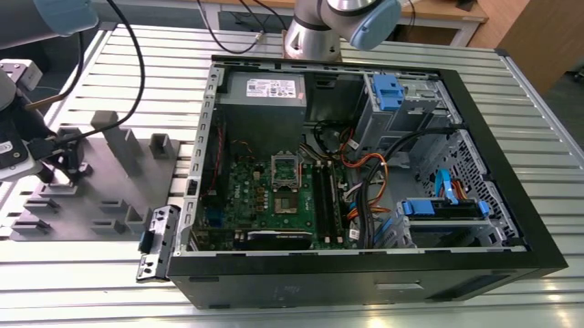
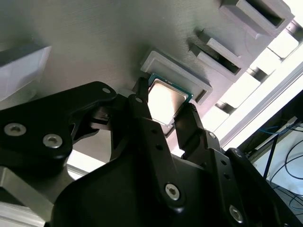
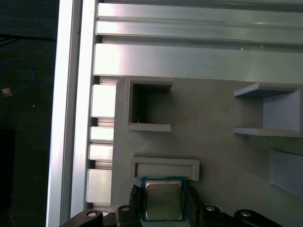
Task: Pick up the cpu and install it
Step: 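Pick up the cpu and move it towards the insertion slot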
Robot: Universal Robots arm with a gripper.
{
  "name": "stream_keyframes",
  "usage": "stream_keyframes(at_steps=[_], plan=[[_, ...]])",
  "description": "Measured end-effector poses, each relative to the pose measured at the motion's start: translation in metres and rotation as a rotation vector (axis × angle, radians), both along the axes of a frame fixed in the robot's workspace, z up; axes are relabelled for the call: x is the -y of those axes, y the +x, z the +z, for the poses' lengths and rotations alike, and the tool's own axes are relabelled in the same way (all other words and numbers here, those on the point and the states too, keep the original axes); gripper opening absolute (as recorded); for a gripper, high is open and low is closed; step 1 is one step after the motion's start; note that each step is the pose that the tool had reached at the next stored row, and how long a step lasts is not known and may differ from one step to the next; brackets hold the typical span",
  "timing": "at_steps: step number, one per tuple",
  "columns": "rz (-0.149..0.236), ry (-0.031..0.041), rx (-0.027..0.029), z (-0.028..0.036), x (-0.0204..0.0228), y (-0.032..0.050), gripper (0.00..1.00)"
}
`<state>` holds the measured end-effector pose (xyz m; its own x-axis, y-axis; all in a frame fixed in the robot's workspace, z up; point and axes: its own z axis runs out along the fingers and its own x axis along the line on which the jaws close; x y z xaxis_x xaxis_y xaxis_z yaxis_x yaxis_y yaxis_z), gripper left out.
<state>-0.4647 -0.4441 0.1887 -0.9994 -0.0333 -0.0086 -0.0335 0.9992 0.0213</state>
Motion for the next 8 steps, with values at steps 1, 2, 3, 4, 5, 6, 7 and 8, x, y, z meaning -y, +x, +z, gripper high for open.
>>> stream_keyframes(at_steps=[1,2,3,4,5,6,7,8], plan=[[0.000,0.0000,0.0000,0.0012,0.0000,0.0000,0.47],[0.000,0.0000,0.0001,0.0026,0.0000,0.0000,0.47],[0.000,0.0000,0.0000,0.0042,0.0000,0.0000,0.47],[0.000,0.0000,0.0001,0.0061,0.0000,0.0000,0.47],[0.000,0.0001,0.0002,0.0079,0.0000,0.0000,0.47],[0.000,0.0000,0.0001,0.0100,0.0000,0.0000,0.47],[0.000,0.0000,0.0001,0.0122,0.0000,0.0000,0.47],[0.000,0.0000,0.0000,0.0148,0.0000,0.0000,0.47]])
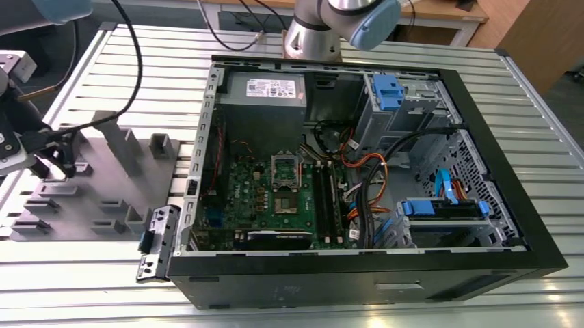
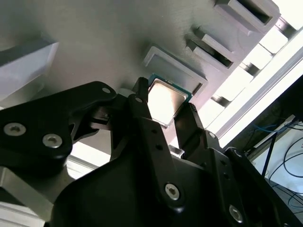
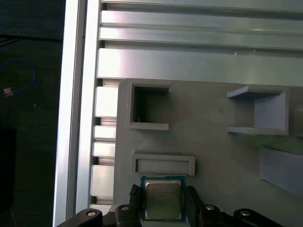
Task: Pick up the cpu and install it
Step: 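Pick up the cpu and move it towards the insertion slot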
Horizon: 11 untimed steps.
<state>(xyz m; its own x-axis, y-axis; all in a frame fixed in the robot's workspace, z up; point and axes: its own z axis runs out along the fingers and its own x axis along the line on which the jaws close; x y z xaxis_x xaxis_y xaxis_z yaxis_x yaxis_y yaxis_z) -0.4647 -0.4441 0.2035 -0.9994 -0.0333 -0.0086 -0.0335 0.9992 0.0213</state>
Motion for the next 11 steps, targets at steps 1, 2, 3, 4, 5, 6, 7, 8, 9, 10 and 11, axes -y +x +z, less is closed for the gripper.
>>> stream_keyframes(at_steps=[1,2,3,4,5,6,7,8,9,10,11], plan=[[0.000,0.0000,0.0001,0.0027,0.0000,0.0000,0.47],[0.000,0.0000,0.0001,0.0058,0.0000,0.0000,0.47],[0.000,0.0001,0.0001,0.0089,0.0000,0.0000,0.47],[0.000,0.0000,-0.0001,0.0122,0.0000,0.0000,0.47],[0.000,0.0000,0.0000,0.0158,0.0000,0.0000,0.47],[0.000,0.0001,0.0001,0.0195,0.0000,0.0000,0.47],[0.000,0.0001,0.0001,0.0238,0.0000,0.0000,0.47],[0.000,0.0001,0.0001,0.0279,0.0000,0.0000,0.47],[0.000,0.0001,0.0000,0.0318,0.0000,0.0000,0.47],[0.000,0.0001,0.0001,0.0360,0.0000,0.0000,0.47],[0.000,0.0000,0.0000,0.0401,0.0000,0.0000,0.47]])
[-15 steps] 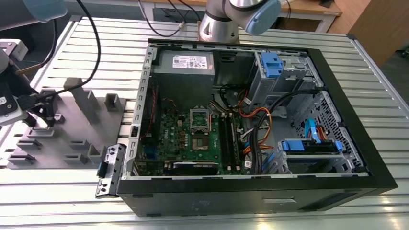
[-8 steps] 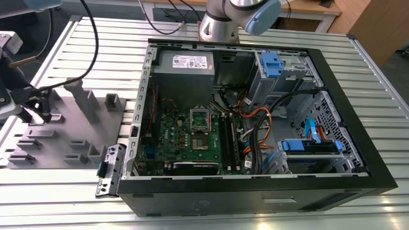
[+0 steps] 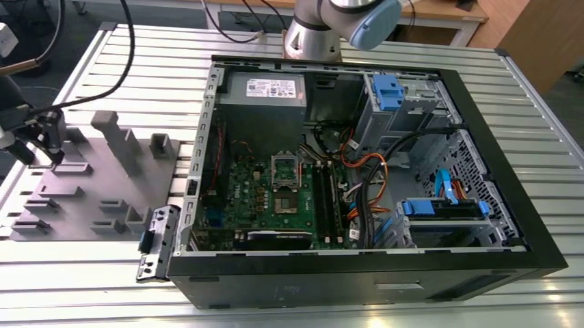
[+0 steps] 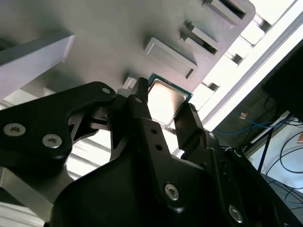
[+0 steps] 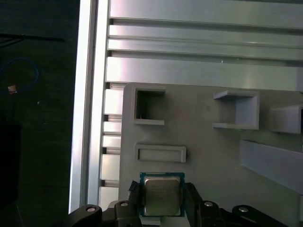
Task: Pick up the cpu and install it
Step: 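Pick up the cpu and move it towards the insertion slot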
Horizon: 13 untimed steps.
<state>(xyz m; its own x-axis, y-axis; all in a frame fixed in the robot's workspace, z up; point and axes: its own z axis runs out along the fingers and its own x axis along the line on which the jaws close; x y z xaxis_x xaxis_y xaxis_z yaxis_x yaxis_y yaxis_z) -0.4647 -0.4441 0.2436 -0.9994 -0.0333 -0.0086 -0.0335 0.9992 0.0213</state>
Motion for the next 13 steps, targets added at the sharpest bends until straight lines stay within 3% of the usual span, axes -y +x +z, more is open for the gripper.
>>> stream_keyframes(at_steps=[13], plan=[[0.000,0.0000,0.0001,0.0443,0.0000,0.0002,0.47]])
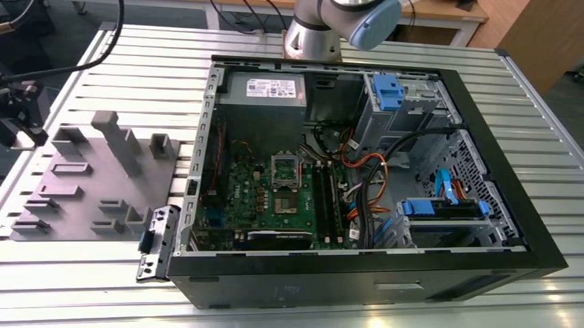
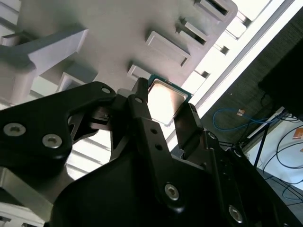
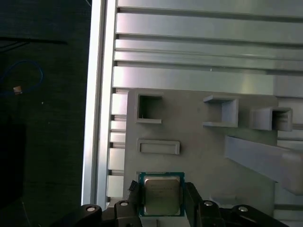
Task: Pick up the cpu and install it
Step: 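Pick up the cpu and move it towards the insertion slot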
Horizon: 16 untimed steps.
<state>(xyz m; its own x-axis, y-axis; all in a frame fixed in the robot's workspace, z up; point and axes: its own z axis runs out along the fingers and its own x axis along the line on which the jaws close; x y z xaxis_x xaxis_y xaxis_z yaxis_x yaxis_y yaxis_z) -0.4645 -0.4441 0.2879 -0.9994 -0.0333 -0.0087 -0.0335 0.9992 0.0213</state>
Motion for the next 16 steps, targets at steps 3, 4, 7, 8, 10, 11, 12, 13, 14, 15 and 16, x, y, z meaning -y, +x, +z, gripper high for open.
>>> stream_keyframes(at_steps=[3,4,7,8,10,11,12,13,14,15,16], plan=[[0.000,0.0000,-0.0001,0.0118,0.0000,0.0001,0.47],[0.000,0.0000,0.0000,0.0160,0.0000,0.0001,0.47],[0.000,0.0000,-0.0001,0.0275,0.0000,0.0002,0.47],[0.000,0.0000,0.0001,0.0312,0.0000,0.0003,0.47],[0.000,0.0000,0.0000,0.0390,0.0000,0.0004,0.47],[0.000,0.0000,0.0000,0.0433,0.0000,0.0005,0.47],[0.000,0.0000,0.0000,0.0470,0.0000,0.0005,0.47],[0.000,0.0000,0.0000,0.0508,0.0000,0.0006,0.47],[0.000,0.0000,0.0000,0.0541,0.0000,0.0006,0.47],[0.000,0.0001,0.0001,0.0576,0.0000,0.0007,0.47],[0.000,0.0001,0.0001,0.0612,0.0000,0.0007,0.47]])
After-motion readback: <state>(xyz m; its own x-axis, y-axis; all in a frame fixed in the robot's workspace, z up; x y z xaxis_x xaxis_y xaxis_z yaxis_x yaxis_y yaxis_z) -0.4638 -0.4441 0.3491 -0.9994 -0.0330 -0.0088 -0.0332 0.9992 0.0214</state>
